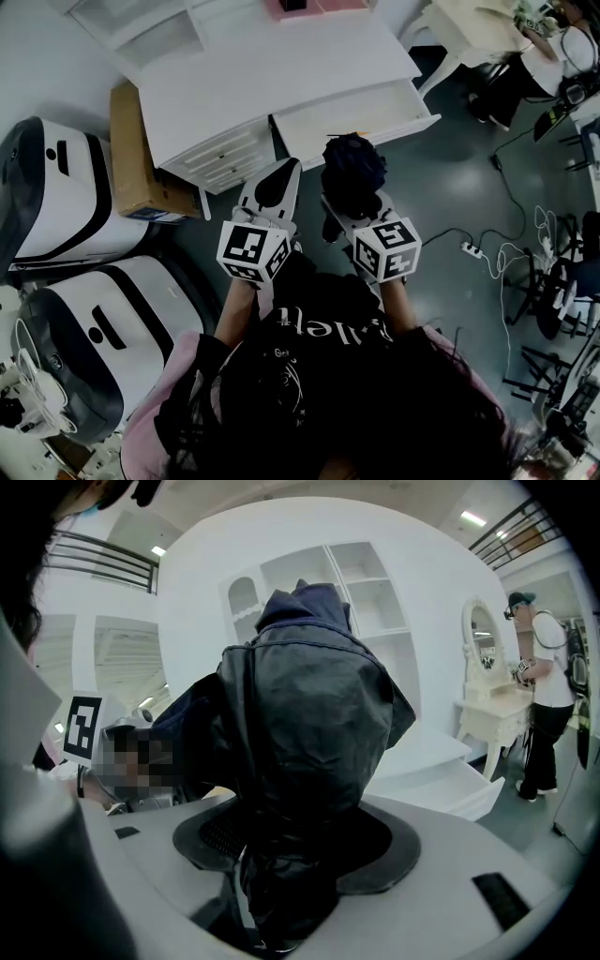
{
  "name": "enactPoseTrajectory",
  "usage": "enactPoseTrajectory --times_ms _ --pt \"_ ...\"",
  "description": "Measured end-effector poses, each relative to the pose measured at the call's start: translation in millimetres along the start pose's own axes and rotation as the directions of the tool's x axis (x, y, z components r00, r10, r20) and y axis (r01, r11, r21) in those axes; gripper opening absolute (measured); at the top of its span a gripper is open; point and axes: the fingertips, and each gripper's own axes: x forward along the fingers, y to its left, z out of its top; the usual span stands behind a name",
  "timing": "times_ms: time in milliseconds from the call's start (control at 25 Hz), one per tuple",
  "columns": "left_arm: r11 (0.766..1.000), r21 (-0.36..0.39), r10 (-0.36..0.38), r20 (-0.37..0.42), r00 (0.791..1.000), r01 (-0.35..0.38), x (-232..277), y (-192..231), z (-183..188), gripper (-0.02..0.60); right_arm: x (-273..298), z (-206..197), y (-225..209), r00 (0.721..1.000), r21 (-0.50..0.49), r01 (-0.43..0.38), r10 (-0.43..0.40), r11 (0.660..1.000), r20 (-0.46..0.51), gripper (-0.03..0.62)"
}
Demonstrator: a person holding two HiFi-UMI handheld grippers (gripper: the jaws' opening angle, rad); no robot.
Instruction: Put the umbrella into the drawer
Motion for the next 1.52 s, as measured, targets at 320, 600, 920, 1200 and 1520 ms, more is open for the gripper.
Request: enactPoseTrajectory --times_ms 320,600,920,1200,1520 --pt "0.999 -0.032 -0.013 -0.013 1.000 0.013 10.9 30.3 -3.3 0.017 27.0 7.4 -1.6 0.999 0.000 0.021 -0.021 1.000 -0.028 0.281" --pt "0.999 -0.031 0.012 -0.023 1.000 -0.012 25.2 42.3 -6.8 0.017 44.4 14.1 -21.5 0.998 -0.004 0.016 -0.016 1.000 -0.055 0.281" --pt "0.986 -0.043 0.157 -0.038 0.987 -0.158 66.1 74.2 -16.5 0.017 87.3 26.2 -68.8 0.990 -0.065 -0.069 0.060 0.995 -0.124 0.281" --pt "0.954 -0.062 0.292 -0.043 0.955 -0.295 127.6 97.0 -19.4 0.017 130.4 41.7 -124.5 0.964 -0.100 -0.188 0.165 0.977 -0.208 0.281" --pt "0.888 -0.093 0.443 -0.095 0.892 -0.450 161.3 114.9 -35.7 0.017 176.3 40.9 -179.0 0.910 -0.179 -0.316 0.244 0.932 -0.336 0.281"
